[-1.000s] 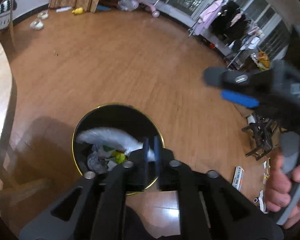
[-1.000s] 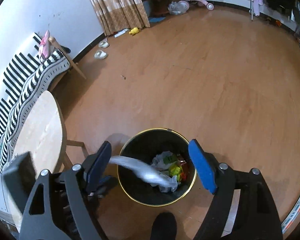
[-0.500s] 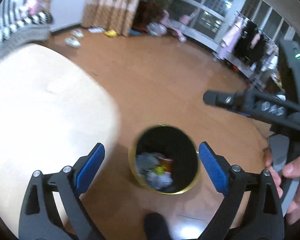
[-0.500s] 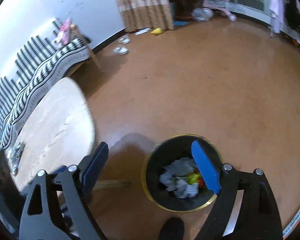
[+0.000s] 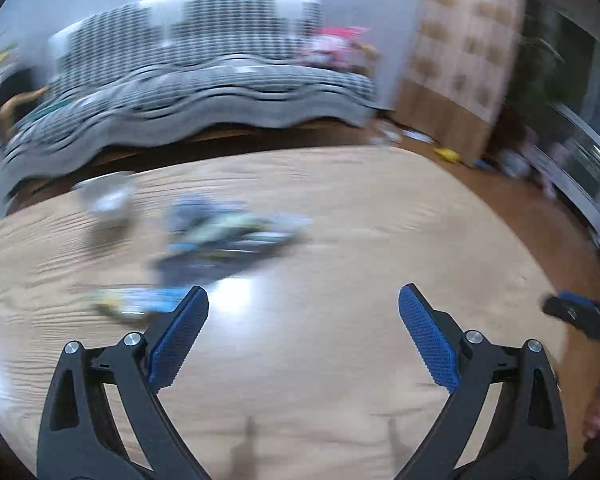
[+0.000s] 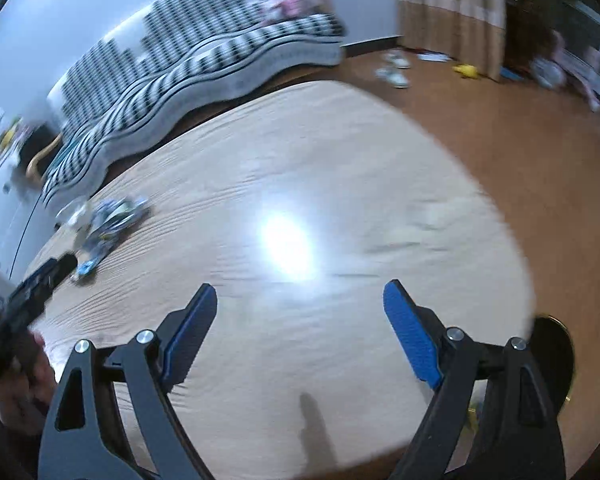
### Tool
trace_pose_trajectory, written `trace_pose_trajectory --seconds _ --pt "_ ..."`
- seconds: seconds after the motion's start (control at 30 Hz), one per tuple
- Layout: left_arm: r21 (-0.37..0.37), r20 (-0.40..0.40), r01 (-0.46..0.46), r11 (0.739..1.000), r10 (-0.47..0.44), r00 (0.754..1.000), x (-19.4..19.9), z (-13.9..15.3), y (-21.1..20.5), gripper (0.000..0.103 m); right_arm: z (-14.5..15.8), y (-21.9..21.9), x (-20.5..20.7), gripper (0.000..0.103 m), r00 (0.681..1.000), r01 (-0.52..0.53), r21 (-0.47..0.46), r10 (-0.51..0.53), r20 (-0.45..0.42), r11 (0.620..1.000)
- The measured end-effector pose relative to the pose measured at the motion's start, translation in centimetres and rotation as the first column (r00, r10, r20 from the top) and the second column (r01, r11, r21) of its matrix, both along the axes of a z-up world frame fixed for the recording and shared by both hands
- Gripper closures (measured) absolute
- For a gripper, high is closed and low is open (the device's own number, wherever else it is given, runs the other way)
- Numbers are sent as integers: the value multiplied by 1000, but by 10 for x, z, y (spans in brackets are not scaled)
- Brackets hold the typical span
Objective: Collect trash
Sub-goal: 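Move both open tools back over the table, then grasp a white wrapper with the left tool while the right grasps a small wrapper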
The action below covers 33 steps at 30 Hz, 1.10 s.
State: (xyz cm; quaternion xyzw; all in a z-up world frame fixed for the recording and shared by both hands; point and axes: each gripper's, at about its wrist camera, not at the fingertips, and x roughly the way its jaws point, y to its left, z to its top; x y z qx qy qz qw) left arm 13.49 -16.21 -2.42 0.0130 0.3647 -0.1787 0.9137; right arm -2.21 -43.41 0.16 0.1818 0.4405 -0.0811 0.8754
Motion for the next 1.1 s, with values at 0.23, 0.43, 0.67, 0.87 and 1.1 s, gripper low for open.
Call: trace_pose_trajectory --seconds 0.23,0.43,0.67,0.87,1.1 --pt "41 -51 -78 996 80 996 52 -28 78 10 -19 80 56 21 989 -141 -18 140 -44 990" --pt "61 -132 -60 996 68 989 81 -58 98 10 -32 115 75 21 977 -203 -24 201 -66 979" --pt "74 -116 2 997 7 993 87 -70 98 61 -42 139 96 21 963 -260 -34 257 -78 965" --pt "110 -110 58 992 -46 993 72 -70 92 93 -46 157 110 25 951 -300 -15 298 -81 954" --pt "9 -75 25 1000 -24 997 46 -32 121 99 -41 182 132 26 943 -329 41 331 -45 943"
